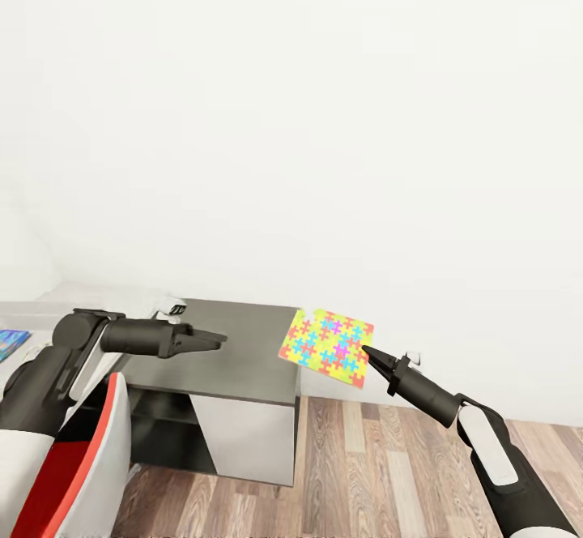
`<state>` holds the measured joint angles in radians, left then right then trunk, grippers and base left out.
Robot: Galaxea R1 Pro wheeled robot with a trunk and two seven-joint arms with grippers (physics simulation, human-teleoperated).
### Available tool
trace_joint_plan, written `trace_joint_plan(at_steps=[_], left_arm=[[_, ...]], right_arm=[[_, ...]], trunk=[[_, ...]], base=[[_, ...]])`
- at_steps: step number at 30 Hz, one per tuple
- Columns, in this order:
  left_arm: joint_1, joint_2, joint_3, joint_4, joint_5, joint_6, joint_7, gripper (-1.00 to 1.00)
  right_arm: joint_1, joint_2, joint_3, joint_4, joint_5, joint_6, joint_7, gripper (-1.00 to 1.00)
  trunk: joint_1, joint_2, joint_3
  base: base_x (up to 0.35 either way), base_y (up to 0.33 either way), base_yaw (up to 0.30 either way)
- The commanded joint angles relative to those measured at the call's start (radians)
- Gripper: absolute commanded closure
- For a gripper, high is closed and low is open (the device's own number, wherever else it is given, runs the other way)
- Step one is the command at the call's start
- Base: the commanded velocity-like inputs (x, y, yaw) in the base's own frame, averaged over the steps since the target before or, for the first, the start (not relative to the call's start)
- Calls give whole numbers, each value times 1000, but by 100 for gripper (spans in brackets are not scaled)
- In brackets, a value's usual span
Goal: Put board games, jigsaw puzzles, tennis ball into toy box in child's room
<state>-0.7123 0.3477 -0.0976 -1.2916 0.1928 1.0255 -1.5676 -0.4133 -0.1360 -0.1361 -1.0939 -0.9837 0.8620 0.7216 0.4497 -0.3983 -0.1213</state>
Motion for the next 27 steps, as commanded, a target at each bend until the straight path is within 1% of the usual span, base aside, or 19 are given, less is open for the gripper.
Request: trace_joint_plan(at_steps=[1,5,16,17,18,19,23,27], left_arm=[[-1,1,-2,0,1,11,-3,-100],[-1,1,-2,0,2,11,-3,-100],[0,1,-2,0,2,10,-3,-100],[0,1,-2,0,2,10,-3,-100],[0,1,-2,0,2,10,-3,-100],[0,1,-2,0,2,10,-3,-100],[0,1,-2,0,2,10,-3,-100],[0,1,-2,0,2,10,-3,-100]], right_arm=[[-1,0,-1,0,1,5,2,100],[-1,-7,-1,0,0,5,2,100],[-1,-11,-2,4,-1,5,2,100],[-1,-11,-3,5,-1,5,2,100],[-1,-11,-23,5,-1,6,2,100],[-1,-11,-30,6,-1,7,1,100],[-1,-10,-41,6,-2,6,1,100],[-1,-10,-43,6,-2,6,1,100]], trunk=[[0,-2,-2],[0,-2,-2],[0,-2,-2],[0,-2,-2],[0,-2,-2],[0,-2,-2],[0,-2,-2],[0,-2,-2]], base=[[-61,0,6],[-22,0,137],[-1,0,272],[0,0,141],[0,0,37],[0,0,19],[0,0,7],[0,0,1]])
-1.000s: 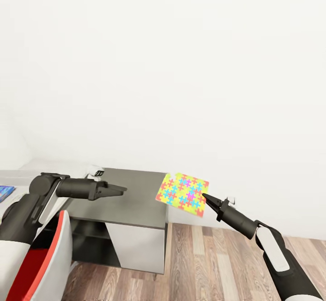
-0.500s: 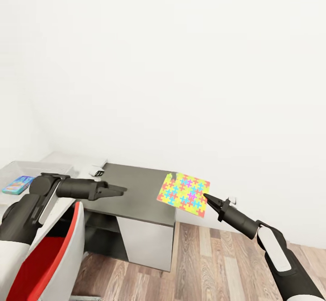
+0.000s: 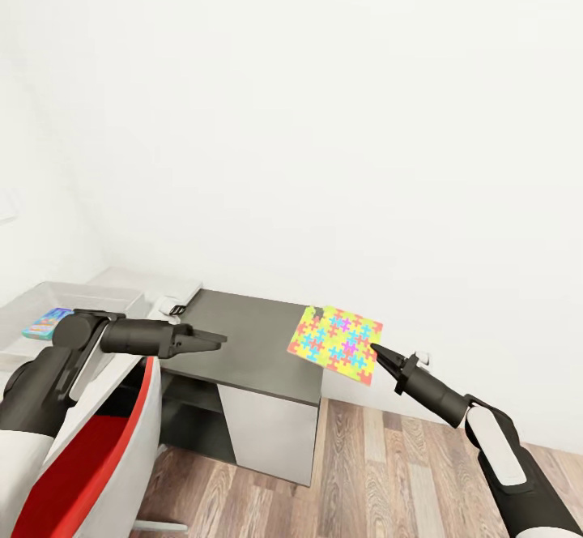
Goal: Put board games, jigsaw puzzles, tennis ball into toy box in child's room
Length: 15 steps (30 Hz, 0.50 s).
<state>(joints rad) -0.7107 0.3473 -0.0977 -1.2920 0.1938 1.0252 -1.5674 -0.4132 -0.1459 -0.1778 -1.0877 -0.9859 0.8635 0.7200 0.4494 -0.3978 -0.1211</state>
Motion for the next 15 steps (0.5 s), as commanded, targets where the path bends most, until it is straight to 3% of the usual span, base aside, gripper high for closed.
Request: trace_joint_plan(at_steps=[1,5,15], left_arm=[[-1,1,-2,0,1,10,-3,-100],[-1,1,-2,0,1,11,-3,-100],[-9,8,9,33,0,20,-3,-100]], right_arm=[[-1,0,-1,0,0,5,3,100],[-1,0,-2,-2,1,5,3,100],[-1,2,0,-4,7,3,2,100]], trunk=[[1,-2,-2],[1,-2,-2],[1,-2,1]], base=[[0,0,5],[0,0,139],[0,0,270]])
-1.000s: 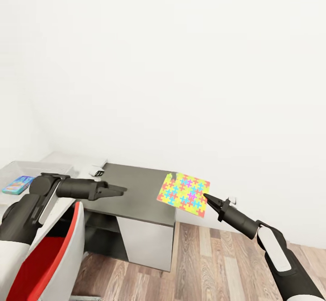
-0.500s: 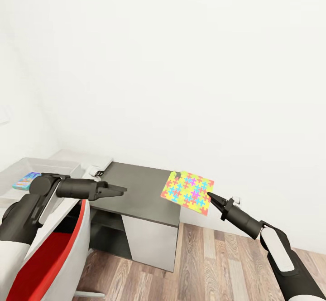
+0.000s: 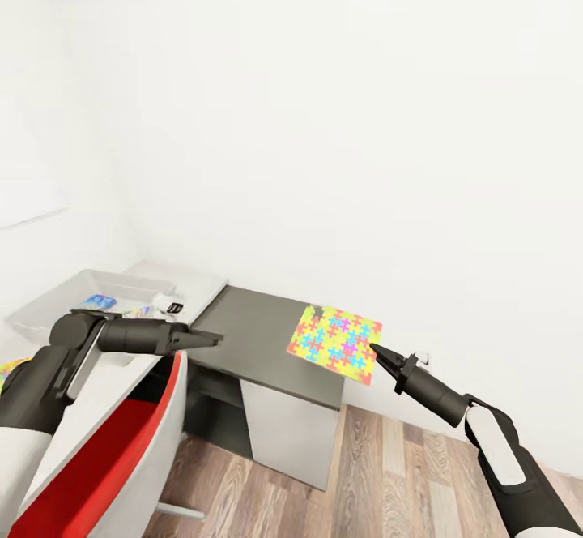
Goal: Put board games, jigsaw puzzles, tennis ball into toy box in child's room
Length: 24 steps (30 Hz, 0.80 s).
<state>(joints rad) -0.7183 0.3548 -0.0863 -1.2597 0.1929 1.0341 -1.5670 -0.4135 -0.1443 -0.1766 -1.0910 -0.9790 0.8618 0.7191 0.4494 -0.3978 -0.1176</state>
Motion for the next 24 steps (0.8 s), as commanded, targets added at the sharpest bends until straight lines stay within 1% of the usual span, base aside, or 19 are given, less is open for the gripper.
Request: trace_joint_plan(at_steps=[1,2,3,4,5,6,8,10,12,14,17,21,24], left_arm=[[-4,4,0,2,2,12,-4,-100],[-4,7,5,2,2,13,-4,-100],[-5,14,17,3,2,13,-4,-100],[-5,24,33,3,2,13,-4,-100],[-6,39,60,3,5,13,-4,-100],[-7,43,69,3,6,13,-4,-100],[-7,64,121,3,9,13,-4,-100],[-7,76,170,3,10,13,-4,-100],[-5,86,205,3,9,13,-4,-100],[-5,95,222,5,9,13,-4,-100],[-4,101,235,6,10,13,-4,-100],[-4,103,251,7,10,13,-4,-100],[-4,103,253,7,8,13,-4,-100]], right_arm=[[-1,0,-1,-2,0,5,3,100],[-1,0,-1,-3,0,5,3,100],[-1,1,-1,-3,0,5,2,100],[-1,3,0,-4,1,4,0,100],[-1,5,0,-4,1,4,-1,100],[-1,6,0,-4,1,4,-1,100],[-1,8,0,-4,2,4,-2,100],[-1,9,0,-3,2,3,-2,100],[-1,10,1,-3,2,3,-3,100],[-1,11,4,-4,2,3,-4,100],[-1,13,8,-4,2,3,-5,100],[-1,15,11,-5,2,3,-7,100],[-1,15,11,-6,2,3,-5,100]], trunk=[[1,-2,-2],[1,-2,-2],[1,-2,-1],[1,-2,-1],[1,-2,0],[1,-2,0],[1,-2,1],[1,-2,1],[1,-2,2],[1,-2,3],[1,-2,4],[1,-2,5],[1,-2,6]], base=[[0,0,281],[0,0,281],[0,0,281],[0,0,281],[0,0,281],[0,0,281],[0,0,281],[0,0,281],[0,0,281],[0,0,281],[0,0,281],[0,0,281],[0,0,281]])
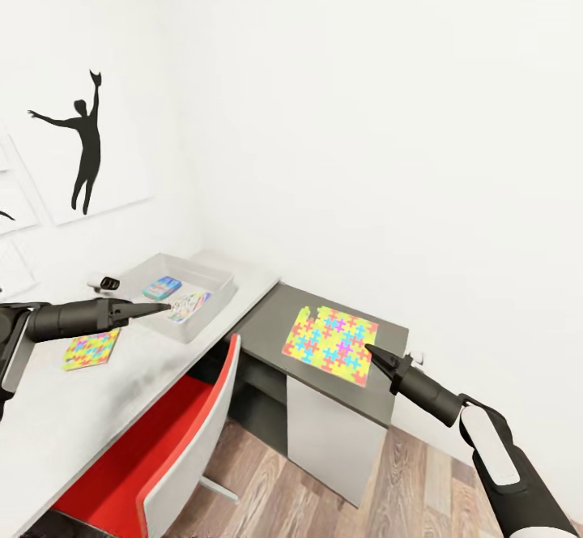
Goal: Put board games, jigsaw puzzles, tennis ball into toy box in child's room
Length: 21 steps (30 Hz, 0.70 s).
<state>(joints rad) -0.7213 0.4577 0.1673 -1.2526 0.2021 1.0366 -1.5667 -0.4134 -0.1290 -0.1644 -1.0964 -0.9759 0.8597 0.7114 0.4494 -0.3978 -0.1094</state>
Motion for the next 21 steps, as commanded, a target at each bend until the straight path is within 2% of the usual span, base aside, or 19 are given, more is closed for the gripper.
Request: trace_joint_plan(at_steps=[1,11,21], left_arm=[[-1,0,-1,1,-2,11,-4,-100],[1,-1,0,0,-2,11,-4,-100],[3,-2,0,-1,-4,11,-4,-100]], right_arm=[[-1,0,-1,0,-1,5,3,100],[-1,0,-2,-2,-1,5,10,100],[-1,0,-3,-5,-1,5,12,100]], trunk=[[1,-2,-2],[1,-2,1],[1,-2,1]], base=[[0,0,281],[139,53,270],[9,2,26]])
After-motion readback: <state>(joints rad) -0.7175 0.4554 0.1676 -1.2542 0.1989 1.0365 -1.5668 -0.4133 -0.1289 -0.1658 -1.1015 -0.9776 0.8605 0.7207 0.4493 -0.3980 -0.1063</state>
